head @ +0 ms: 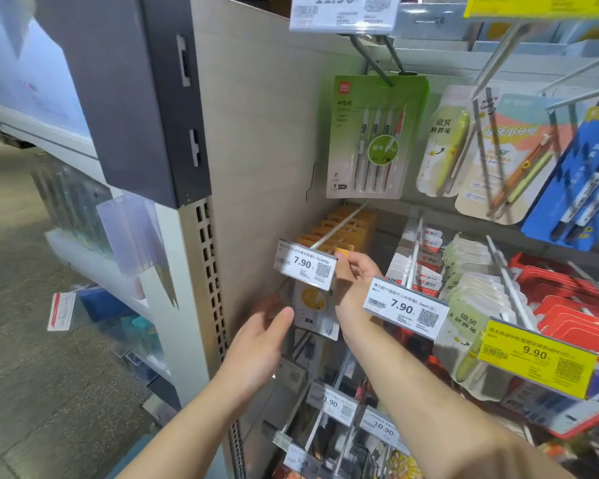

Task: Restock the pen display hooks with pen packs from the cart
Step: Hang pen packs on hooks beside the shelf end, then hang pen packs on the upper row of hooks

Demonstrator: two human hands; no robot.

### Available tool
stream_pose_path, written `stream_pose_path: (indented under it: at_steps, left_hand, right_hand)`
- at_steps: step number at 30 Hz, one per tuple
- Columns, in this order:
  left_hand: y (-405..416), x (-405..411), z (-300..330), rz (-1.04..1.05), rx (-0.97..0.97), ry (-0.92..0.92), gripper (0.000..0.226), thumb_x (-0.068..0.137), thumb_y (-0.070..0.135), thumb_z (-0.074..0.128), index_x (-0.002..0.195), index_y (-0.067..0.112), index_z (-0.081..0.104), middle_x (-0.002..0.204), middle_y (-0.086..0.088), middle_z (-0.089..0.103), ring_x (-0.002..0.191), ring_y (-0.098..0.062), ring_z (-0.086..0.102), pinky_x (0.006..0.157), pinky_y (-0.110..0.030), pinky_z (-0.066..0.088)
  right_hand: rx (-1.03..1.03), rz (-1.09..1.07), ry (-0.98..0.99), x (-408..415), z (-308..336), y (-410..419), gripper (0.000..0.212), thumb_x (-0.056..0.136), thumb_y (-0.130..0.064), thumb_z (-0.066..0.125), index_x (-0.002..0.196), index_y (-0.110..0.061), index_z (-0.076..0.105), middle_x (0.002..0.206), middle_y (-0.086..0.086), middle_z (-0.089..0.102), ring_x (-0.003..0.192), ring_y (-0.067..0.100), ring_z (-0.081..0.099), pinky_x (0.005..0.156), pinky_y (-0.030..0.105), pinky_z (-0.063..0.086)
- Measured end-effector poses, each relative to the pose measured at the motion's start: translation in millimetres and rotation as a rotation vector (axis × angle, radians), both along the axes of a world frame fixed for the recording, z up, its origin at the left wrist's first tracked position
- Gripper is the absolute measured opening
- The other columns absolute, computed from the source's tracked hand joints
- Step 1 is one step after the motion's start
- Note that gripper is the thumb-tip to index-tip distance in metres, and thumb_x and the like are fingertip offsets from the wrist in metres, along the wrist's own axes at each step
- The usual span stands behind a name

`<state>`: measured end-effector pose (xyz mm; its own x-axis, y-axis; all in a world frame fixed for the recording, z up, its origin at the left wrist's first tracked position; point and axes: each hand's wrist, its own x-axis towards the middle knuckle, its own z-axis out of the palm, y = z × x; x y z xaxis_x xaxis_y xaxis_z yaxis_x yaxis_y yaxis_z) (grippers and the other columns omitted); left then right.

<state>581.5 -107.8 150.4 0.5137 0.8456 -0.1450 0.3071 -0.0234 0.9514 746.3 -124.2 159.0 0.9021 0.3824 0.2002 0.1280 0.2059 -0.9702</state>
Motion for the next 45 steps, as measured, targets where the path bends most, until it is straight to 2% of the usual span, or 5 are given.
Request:
stream_pose_path:
  at_steps: [5, 10, 18, 28, 45]
  left_hand:
    - [6.4, -17.6, -24.6, -0.045, -0.037, -0.082, 0.121, 0.055, 0.106, 0.046, 0.152, 0.034, 0.045, 0.152, 0.017, 0.052, 0.140, -0.010, 0.049, 0.118, -0.049, 0.041]
    - [2.6, -31.6, -14.9, -0.112, -0.069, -0.170, 0.072, 0.068, 0.086, 0.054, 0.128, 0.047, 0.060, 0.126, 0.019, 0.070, 0.119, -0.007, 0.064, 0.107, -0.049, 0.052]
    - [-14.0, -37.0, -27.2, -0.212, -0.169, -0.244, 0.022, 0.102, 0.039, 0.058, 0.122, 0.035, 0.066, 0.113, 0.013, 0.076, 0.107, -0.015, 0.071, 0.102, -0.050, 0.055]
    - [-100.3, -12.8, -64.1, -0.486, -0.482, -0.263, 0.055, 0.066, 0.049, 0.083, 0.116, 0.027, 0.073, 0.119, -0.005, 0.076, 0.111, -0.025, 0.071, 0.089, -0.042, 0.055]
    - [-464.8, 41.5, -69.2, -1.143, -0.665, -0.024, 0.040, 0.076, 0.036, 0.066, 0.112, 0.019, 0.069, 0.095, -0.006, 0.071, 0.072, -0.018, 0.067, 0.062, -0.029, 0.053]
  right_hand:
    - [-0.009, 0.016, 0.073, -3.4, 1.9, -4.9, 0.017, 0.096, -0.020, 0.070, 0.107, -0.007, 0.069, 0.095, 0.003, 0.073, 0.076, 0.007, 0.069, 0.064, 0.016, 0.052]
    - [-0.209, 0.014, -0.016, -17.5, -7.1, -33.2, 0.026, 0.097, -0.020, 0.068, 0.121, -0.028, 0.059, 0.126, 0.000, 0.062, 0.116, 0.015, 0.062, 0.100, 0.031, 0.049]
    - [-0.300, 0.022, -0.022, -58.3, -34.1, -102.7, 0.014, 0.102, -0.017, 0.056, 0.112, -0.020, 0.065, 0.115, -0.013, 0.068, 0.101, 0.003, 0.069, 0.095, 0.029, 0.054]
    - [-0.257, -0.089, 0.318, -82.1, -70.4, -257.4, 0.009, 0.105, -0.011, 0.056, 0.105, -0.010, 0.065, 0.077, 0.010, 0.068, 0.059, 0.019, 0.065, 0.055, 0.028, 0.053]
    - [-0.059, -0.972, 0.396, -176.9, -83.2, -664.6, 0.014, 0.104, -0.016, 0.056, 0.095, -0.014, 0.066, 0.070, 0.008, 0.068, 0.057, 0.018, 0.065, 0.055, 0.029, 0.053]
